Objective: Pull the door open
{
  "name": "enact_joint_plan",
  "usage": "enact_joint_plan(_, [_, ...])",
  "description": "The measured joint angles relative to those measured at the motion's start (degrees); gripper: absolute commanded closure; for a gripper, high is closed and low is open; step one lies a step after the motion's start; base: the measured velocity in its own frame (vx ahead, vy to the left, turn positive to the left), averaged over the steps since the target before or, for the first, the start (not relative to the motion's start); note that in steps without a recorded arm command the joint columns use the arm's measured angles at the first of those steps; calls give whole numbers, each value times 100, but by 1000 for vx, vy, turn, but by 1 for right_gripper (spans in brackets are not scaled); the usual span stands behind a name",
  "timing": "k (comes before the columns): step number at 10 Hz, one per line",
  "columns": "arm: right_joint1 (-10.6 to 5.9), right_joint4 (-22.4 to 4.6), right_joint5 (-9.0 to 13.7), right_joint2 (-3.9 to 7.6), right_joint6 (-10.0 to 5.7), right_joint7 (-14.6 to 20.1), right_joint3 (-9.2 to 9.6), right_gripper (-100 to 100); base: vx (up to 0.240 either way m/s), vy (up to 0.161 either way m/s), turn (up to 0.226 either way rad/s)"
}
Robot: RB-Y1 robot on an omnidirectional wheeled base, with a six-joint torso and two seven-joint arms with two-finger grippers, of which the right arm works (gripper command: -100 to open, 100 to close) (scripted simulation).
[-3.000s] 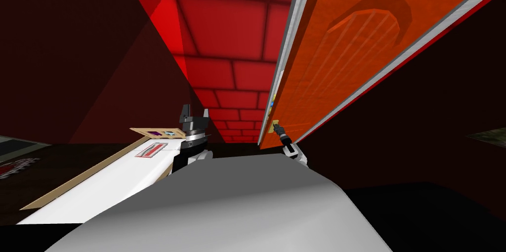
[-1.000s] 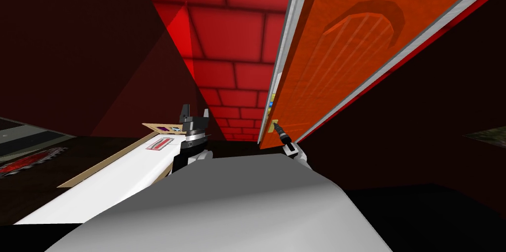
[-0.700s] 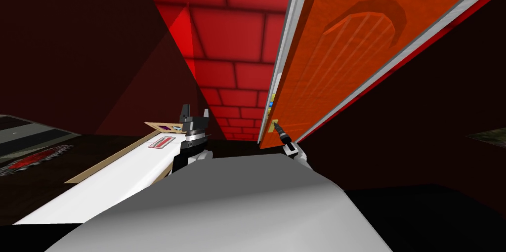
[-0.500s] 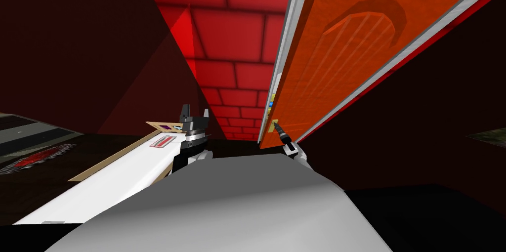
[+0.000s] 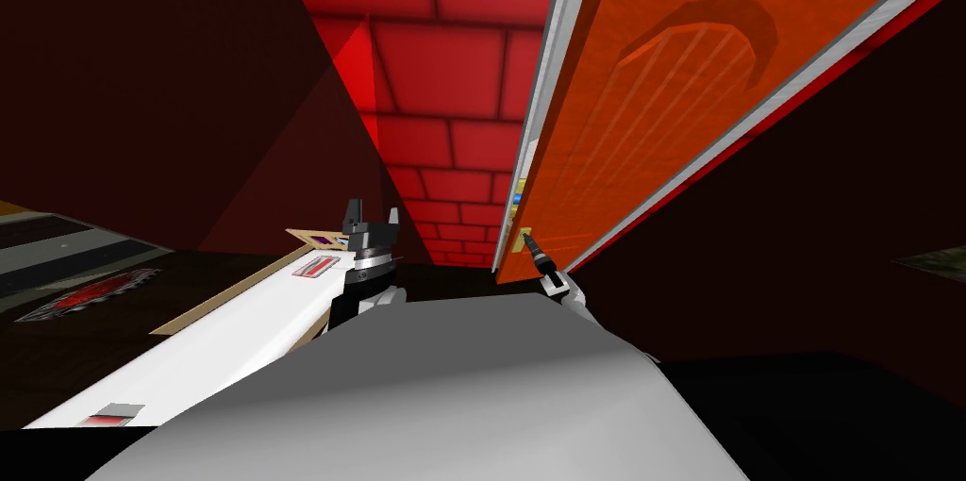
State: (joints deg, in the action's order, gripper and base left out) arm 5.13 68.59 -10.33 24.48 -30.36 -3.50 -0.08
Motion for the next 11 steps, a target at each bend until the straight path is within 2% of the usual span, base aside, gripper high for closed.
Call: enact_joint_plan(11, [-148,-231,585,235,-102,1541,327,100,-33,-11,29])
